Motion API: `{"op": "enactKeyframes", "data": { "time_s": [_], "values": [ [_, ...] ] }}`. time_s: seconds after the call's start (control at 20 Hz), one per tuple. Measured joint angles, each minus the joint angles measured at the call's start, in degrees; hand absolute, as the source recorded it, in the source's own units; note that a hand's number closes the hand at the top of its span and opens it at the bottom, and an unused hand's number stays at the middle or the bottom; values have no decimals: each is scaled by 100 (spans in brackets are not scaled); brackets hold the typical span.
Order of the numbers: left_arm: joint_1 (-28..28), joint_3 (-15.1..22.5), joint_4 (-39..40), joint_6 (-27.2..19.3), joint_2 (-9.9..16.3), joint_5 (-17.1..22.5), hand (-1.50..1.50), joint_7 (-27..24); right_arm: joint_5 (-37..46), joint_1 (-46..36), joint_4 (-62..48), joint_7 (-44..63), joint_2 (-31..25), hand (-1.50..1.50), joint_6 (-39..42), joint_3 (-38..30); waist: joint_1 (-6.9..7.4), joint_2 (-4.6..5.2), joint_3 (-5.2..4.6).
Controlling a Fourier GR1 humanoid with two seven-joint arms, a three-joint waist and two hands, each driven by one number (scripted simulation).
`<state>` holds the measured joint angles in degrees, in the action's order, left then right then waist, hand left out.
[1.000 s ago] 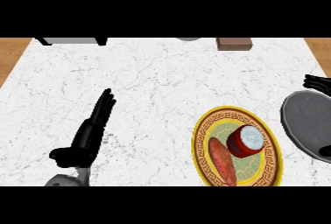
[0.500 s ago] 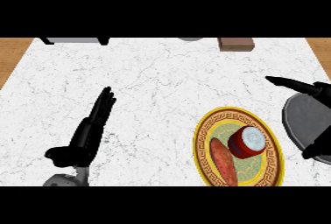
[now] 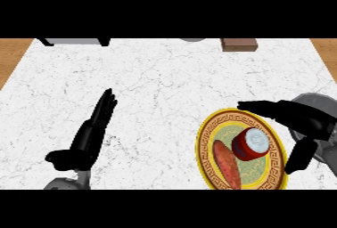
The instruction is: Pick the can from the plate and place it in the pan
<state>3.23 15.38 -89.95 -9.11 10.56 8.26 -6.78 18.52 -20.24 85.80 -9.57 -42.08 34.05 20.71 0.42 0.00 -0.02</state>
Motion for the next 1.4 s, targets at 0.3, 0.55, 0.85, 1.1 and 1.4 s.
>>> {"op": "enactKeyframes", "data": {
  "time_s": [0.3,0.55,0.85,1.1,1.4],
  "values": [
    [-2,-161,-155,115,-53,-67,0,198,548,42,0,260,460,-150,241,-58,-16,-1,1],
    [-111,-180,-72,143,-224,-268,0,62,1005,318,10,109,649,-150,267,-244,-28,-1,2],
    [-141,-269,-5,271,-370,-432,0,-9,1356,272,-253,39,1115,-150,416,-573,-29,0,2],
    [-112,-455,82,448,-386,-421,0,-31,1732,334,-515,-159,1448,-150,269,-641,-29,1,2],
    [-233,-525,-19,559,-433,-485,0,6,2191,209,-938,-202,1714,-150,295,-649,-27,-29,-34]
  ]
}}
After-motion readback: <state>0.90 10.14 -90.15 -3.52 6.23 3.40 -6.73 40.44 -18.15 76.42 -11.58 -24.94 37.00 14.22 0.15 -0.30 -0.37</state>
